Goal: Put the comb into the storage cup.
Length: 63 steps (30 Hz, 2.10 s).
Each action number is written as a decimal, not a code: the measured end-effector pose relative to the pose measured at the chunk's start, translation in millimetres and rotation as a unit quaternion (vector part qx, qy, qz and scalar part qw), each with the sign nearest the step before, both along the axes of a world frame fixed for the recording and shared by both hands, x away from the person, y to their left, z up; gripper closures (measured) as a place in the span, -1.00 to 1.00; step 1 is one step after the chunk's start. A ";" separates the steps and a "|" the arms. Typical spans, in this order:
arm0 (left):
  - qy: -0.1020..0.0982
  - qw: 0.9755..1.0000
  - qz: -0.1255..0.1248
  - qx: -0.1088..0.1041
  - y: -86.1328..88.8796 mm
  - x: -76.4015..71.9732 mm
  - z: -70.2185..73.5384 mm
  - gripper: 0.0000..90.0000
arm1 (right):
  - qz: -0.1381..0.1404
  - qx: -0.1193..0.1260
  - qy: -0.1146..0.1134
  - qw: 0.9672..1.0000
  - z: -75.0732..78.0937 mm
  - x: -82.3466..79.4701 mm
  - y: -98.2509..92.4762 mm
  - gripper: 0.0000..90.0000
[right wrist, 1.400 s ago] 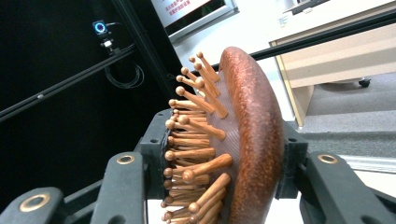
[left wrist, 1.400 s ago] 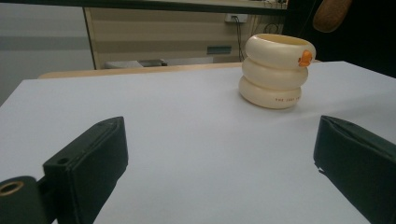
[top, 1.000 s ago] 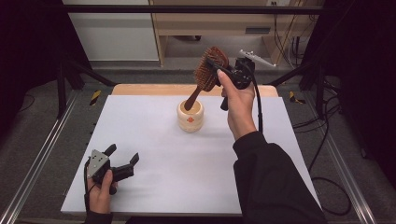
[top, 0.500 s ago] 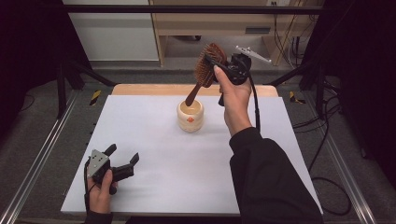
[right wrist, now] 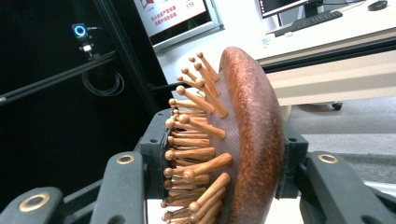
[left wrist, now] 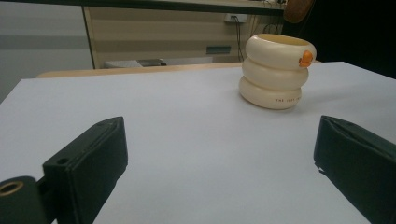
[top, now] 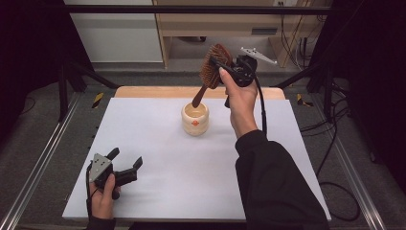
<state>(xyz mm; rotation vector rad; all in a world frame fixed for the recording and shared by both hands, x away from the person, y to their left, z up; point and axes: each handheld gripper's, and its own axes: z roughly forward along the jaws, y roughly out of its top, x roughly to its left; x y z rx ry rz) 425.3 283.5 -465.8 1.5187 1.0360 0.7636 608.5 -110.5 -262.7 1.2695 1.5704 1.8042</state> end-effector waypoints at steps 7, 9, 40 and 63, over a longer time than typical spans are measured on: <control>0.000 1.000 0.000 0.000 -0.5 0.1 -0.1 -0.93 | -0.008 -0.007 -0.007 1.000 -0.4 -0.1 -0.1 0.13; 0.001 1.000 0.000 0.000 -0.5 0.1 -0.2 -0.93 | -0.006 -0.007 -0.009 1.000 -1.0 0.2 0.1 0.13; 0.000 1.000 0.003 0.004 0.1 0.8 -0.1 -0.95 | 0.003 -0.052 0.016 0.999 -33.7 9.7 23.3 0.12; 0.002 1.000 -0.002 0.005 -0.6 1.0 -0.4 -0.95 | 0.009 -0.071 0.032 0.997 -55.8 14.0 35.4 0.12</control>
